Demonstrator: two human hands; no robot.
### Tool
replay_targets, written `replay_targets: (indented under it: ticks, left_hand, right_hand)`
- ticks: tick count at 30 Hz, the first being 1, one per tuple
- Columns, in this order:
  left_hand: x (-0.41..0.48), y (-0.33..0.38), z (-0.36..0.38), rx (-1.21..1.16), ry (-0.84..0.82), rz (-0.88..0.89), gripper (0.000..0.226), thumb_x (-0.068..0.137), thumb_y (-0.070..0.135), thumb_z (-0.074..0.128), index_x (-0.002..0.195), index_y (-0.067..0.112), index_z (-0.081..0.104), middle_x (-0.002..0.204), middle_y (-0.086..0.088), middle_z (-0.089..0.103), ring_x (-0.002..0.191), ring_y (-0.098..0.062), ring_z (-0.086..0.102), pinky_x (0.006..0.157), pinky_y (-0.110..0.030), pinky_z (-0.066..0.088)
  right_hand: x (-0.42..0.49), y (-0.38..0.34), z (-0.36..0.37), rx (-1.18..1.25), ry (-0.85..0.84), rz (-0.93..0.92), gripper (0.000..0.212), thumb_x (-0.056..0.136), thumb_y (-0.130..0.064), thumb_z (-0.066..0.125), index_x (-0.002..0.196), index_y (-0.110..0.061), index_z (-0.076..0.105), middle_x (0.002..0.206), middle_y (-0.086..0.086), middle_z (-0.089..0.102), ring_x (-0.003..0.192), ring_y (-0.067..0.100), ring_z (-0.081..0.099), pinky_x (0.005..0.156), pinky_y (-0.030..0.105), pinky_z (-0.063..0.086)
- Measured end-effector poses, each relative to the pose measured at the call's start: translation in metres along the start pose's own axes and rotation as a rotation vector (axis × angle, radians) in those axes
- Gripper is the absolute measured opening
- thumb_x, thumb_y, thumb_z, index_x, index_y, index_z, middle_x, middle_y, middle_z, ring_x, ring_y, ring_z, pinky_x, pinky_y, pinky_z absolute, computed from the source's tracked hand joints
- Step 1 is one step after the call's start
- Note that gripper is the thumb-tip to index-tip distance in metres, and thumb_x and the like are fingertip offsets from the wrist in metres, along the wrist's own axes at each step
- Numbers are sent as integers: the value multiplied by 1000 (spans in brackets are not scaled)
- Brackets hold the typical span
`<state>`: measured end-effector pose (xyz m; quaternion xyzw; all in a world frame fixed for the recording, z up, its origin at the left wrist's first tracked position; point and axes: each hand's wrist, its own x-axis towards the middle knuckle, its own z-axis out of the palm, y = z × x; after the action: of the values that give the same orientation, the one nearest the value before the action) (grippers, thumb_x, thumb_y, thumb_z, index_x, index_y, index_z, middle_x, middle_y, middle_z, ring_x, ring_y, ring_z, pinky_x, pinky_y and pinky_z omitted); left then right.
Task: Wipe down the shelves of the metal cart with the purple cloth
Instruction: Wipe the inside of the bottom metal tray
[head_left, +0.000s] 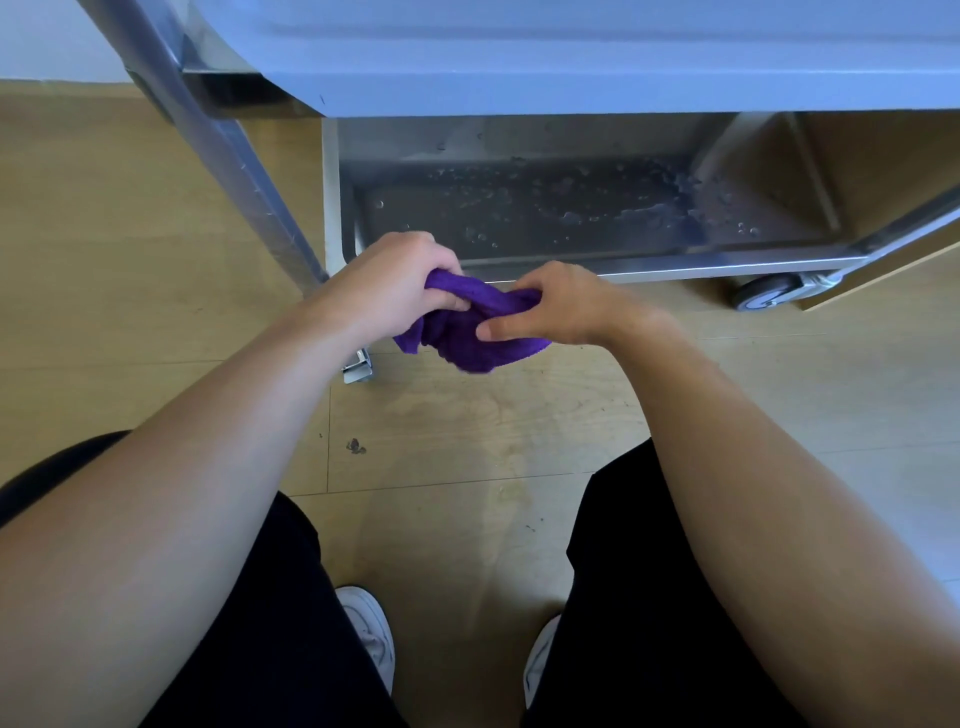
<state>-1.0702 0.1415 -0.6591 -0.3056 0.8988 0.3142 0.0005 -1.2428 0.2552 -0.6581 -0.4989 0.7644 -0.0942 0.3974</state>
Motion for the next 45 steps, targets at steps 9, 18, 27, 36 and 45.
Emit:
replay_targets:
  ticks: [9, 18, 27, 36, 45]
  left_hand:
    - [1, -3, -7, 31, 167, 5, 13, 90, 15, 62, 97, 25, 68, 97, 0, 52, 85, -19, 53, 76, -35, 43]
    - [19, 4, -28, 64, 300, 22, 40, 85, 27, 71, 122, 19, 60, 115, -7, 57, 104, -29, 57, 90, -41, 47]
    - [28, -47, 11, 292, 291, -160, 35, 94, 19, 59, 123, 0, 56, 124, -19, 50, 106, -36, 58, 92, -44, 49]
    - [7, -71, 59, 336, 465, -194, 30, 98, 25, 52, 113, 2, 63, 118, -14, 51, 106, -32, 53, 87, -43, 49]
    - [0, -81, 76, 236, 518, -239, 28, 99, 8, 37, 122, 2, 53, 120, -11, 51, 102, -27, 52, 78, -32, 40]
  right_hand:
    - [4, -11, 5, 361, 193, -185, 37, 77, -15, 67, 109, -33, 65, 88, -11, 72, 73, 5, 66, 61, 20, 53]
    - [21, -35, -21, 452, 538, -57, 23, 75, -17, 61, 94, -26, 72, 77, -9, 69, 71, 7, 64, 61, 16, 49]
    - [69, -39, 19, -109, 590, -95, 51, 86, -22, 63, 133, -12, 45, 130, 17, 42, 110, 34, 49, 99, 39, 44]
    - [106, -8, 36, -463, 456, -309, 56, 89, -64, 32, 123, -29, 60, 145, 5, 41, 135, 37, 30, 112, 56, 24]
    - [140, -33, 58, -336, 312, -493, 43, 93, -34, 48, 136, -27, 48, 157, -3, 30, 148, 30, 19, 120, 51, 17]
